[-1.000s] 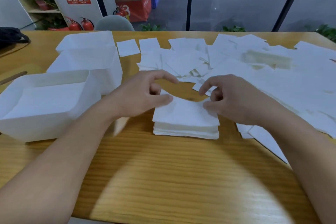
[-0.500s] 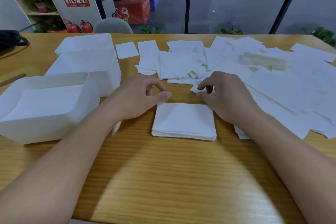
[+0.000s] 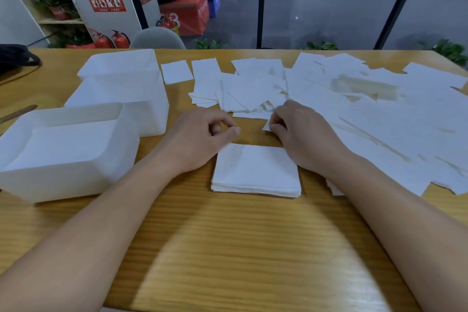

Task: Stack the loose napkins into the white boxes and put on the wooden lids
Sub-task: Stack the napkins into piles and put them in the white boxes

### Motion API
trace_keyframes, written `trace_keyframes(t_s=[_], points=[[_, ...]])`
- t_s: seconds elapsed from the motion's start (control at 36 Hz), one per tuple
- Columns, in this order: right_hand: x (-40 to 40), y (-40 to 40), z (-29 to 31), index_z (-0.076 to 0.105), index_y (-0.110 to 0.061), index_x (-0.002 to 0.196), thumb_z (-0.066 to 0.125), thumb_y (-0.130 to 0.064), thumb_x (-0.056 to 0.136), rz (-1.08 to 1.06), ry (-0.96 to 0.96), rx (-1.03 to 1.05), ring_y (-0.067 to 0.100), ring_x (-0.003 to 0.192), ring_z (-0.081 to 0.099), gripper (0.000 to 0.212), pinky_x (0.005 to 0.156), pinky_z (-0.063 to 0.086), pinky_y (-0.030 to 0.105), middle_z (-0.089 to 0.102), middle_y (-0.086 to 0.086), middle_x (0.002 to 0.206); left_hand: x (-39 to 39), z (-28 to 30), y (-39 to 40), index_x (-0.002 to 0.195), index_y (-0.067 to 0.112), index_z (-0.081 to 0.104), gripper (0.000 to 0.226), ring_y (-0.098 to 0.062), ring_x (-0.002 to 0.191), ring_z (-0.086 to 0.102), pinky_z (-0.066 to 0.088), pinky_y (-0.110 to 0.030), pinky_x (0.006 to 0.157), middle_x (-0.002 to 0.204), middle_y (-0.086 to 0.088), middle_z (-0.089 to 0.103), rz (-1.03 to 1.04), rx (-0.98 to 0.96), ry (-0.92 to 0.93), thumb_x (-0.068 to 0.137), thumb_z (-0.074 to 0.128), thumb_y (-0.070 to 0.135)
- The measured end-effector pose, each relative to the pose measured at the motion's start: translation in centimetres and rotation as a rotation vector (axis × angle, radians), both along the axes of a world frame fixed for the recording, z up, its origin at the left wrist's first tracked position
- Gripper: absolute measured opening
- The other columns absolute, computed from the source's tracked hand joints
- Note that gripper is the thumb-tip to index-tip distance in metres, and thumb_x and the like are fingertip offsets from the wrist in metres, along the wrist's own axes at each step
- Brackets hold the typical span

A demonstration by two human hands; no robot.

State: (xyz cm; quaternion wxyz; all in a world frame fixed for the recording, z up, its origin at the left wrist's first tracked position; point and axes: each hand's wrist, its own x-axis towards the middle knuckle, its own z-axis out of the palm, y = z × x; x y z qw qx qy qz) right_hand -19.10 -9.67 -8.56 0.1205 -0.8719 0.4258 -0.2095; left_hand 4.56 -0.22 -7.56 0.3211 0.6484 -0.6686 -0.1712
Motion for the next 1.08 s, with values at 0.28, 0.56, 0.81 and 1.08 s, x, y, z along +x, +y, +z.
trace_keyframes(t_s=[0.28,0.56,0.81,1.08], points=[[-0.1,3.6,2.3,0.07,-0.02,0.096,0.07,-0.014,0.104,0.366,-0.401,0.095,0.022,0.089,0.06,0.01,0.08,0.045,0.02,0.064,-0.005,0.093,-0.6,0.6,0.1,0.137,0.031,0.072,0.042,-0.014,0.091,0.077,0.056,-0.04,0.08,0.09,0.007,0.079,-0.064,-0.016,0.278,0.117,0.04,0.047],[-1.2,3.0,2.1,0.071,-0.029,0.13,0.073,-0.032,0.104,0.308,-0.418,0.042,0.018,0.118,0.061,0.026,0.101,0.048,0.029,0.066,-0.013,0.127,-0.5,1.0,0.6,0.124,0.027,0.077,0.026,-0.028,0.085,0.073,0.058,-0.042,0.084,0.091,-0.009,0.079,-0.102,-0.091,0.413,0.1,0.08,0.016],[-1.8,2.7,2.9,0.072,-0.04,0.13,0.071,-0.043,0.104,0.159,-0.408,0.16,0.002,0.118,0.066,0.027,0.102,0.054,0.036,0.074,-0.021,0.118,-0.9,2.3,1.3,0.141,0.016,0.069,0.041,-0.03,0.097,0.071,0.059,-0.043,0.093,0.102,-0.024,0.076,-0.243,-0.119,0.606,0.102,0.072,0.002],[-3.1,2.5,4.1,0.078,-0.025,0.105,0.073,-0.022,0.103,0.128,-0.377,0.414,0.016,0.054,0.057,0.006,0.054,0.05,0.024,0.071,0.002,0.073,0.3,3.0,1.3,0.122,0.038,0.077,0.02,-0.02,0.056,0.031,0.034,-0.032,0.062,0.06,-0.004,0.034,-0.066,0.085,0.317,0.107,0.071,0.027]])
